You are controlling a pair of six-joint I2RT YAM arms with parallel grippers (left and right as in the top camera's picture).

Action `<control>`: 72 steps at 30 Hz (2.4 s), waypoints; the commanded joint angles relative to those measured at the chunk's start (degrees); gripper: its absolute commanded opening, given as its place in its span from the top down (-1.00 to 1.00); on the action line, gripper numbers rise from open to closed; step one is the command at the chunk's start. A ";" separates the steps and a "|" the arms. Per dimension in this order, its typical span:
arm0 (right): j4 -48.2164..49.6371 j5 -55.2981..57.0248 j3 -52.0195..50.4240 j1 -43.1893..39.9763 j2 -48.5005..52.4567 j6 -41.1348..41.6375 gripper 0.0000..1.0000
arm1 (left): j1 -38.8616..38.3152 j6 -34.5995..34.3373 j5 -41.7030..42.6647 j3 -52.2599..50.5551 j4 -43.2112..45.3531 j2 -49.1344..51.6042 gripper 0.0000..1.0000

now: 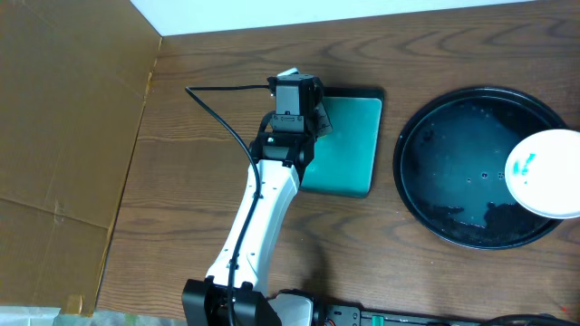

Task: Clean dirty plates on tray and stack at the side

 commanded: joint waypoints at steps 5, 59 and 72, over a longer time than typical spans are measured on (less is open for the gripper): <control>0.17 3.28 -4.79 0.94 0.46 1.29 -0.95 | 0.24 -0.33 -0.52 -0.02 0.15 0.02 0.84; 26.12 -30.67 -10.84 2.43 0.42 -6.88 0.98 | 0.24 -0.52 4.26 -0.02 0.92 0.00 0.85; 30.36 -22.45 -10.91 12.13 8.26 -2.08 0.97 | -1.55 -0.57 21.81 -0.02 8.07 0.00 0.86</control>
